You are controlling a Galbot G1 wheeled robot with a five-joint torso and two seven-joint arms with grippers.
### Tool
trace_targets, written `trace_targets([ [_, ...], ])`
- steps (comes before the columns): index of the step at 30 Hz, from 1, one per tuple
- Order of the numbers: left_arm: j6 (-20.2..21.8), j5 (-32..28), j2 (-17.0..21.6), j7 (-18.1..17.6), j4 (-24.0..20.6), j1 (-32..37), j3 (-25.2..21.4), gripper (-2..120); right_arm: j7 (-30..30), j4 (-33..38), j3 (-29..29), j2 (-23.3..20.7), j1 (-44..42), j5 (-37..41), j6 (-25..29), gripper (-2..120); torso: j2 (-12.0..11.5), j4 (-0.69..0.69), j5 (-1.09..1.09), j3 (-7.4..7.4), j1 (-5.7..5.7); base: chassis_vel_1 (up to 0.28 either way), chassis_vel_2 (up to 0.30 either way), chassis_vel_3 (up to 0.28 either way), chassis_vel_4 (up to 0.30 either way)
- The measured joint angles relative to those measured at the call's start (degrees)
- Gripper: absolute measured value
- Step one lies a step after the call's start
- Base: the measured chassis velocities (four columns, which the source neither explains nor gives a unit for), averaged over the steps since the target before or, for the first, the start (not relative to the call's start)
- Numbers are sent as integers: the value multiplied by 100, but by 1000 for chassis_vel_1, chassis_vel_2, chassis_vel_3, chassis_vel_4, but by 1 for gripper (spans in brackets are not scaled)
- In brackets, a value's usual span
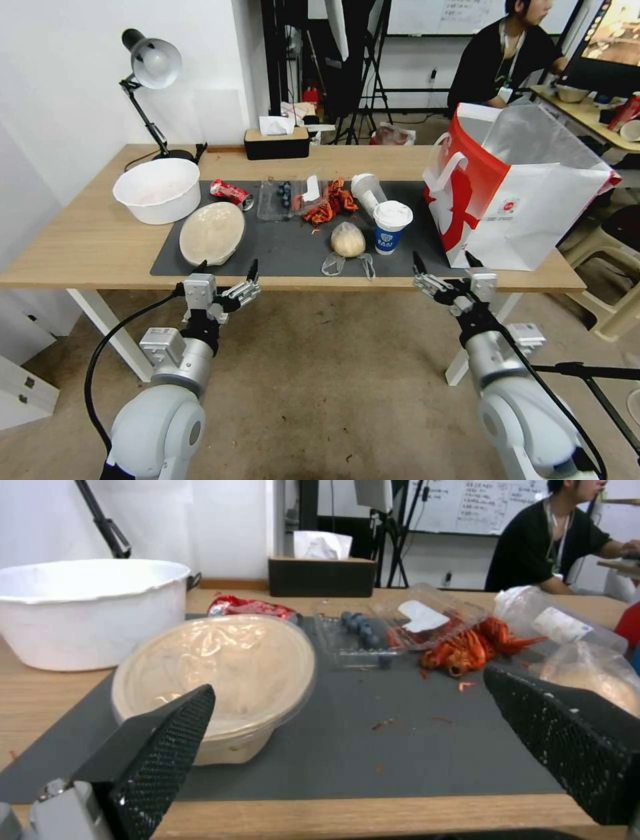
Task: Pick up the trash from the table and place it into the takeout bag.
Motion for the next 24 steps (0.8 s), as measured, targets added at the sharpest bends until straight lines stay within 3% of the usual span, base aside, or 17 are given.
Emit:
trace_targets([
  [9, -157, 121, -123, 44, 22, 75, -95, 100, 69, -717, -591, -495, 1054, 584, -182, 100, 0, 0, -2, 0, -1, 0, 0, 0, 0],
  [24, -310, 226, -208, 61, 106, 101, -192, 100, 211, -1909, -1346, -482, 2116, 669, -290, 97, -1, -1, -2, 0, -1, 0, 0, 0, 0],
])
